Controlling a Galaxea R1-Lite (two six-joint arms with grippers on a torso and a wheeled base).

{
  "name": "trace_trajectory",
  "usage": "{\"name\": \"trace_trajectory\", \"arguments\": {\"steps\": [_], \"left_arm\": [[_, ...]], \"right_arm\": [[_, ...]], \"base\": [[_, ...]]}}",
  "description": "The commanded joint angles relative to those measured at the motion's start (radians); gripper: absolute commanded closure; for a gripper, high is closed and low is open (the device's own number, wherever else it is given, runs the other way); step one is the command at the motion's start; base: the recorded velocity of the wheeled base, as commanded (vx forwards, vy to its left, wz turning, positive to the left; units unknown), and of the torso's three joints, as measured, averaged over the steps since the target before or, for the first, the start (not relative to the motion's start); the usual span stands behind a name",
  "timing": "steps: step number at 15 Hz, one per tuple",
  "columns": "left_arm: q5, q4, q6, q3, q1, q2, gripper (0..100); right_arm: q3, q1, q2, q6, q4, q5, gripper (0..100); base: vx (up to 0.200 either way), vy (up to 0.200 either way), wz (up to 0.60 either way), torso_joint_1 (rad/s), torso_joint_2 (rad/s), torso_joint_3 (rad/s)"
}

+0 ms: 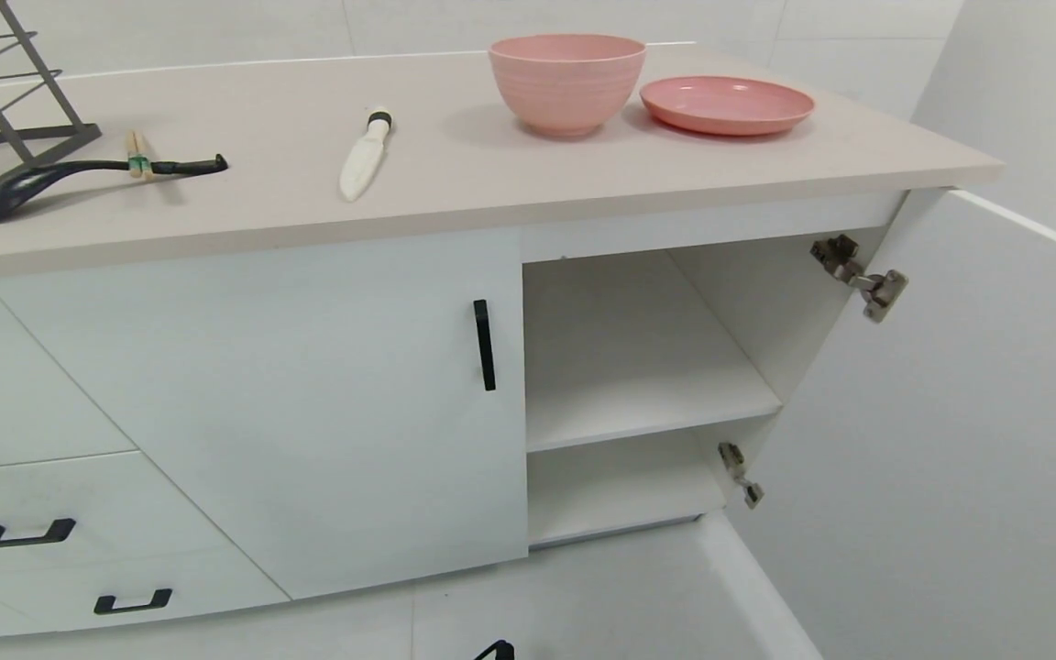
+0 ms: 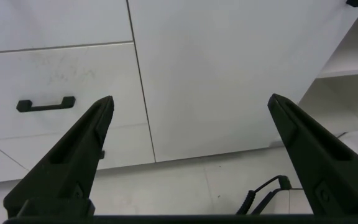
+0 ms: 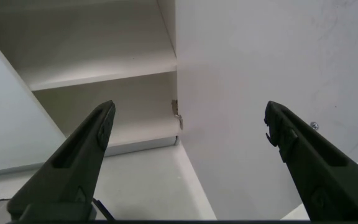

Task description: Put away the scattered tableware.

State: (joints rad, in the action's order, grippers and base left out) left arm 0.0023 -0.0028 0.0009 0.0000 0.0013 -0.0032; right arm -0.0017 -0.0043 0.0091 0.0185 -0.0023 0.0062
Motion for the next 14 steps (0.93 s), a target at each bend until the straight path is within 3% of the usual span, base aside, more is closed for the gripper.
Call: {"name": "trace_trajectory", "arguments": {"steps": [1, 14], "left_arm": [[0.001, 0.0, -0.001, 0.0, 0.0, 0.003, 0], [0.001, 0.0, 0.002, 0.0, 0.0, 0.003, 0]], "right_arm": [[0.0, 0.0, 0.003, 0.0, -0.001, 0.0, 0], [0.0, 0.0, 0.003, 0.0, -0.001, 0.0, 0]], "base": [[0.2, 0.0, 0.0, 0.002, 0.0, -0.002], [0.0, 0.0, 0.0, 0.0, 0.0, 0.0]]}}
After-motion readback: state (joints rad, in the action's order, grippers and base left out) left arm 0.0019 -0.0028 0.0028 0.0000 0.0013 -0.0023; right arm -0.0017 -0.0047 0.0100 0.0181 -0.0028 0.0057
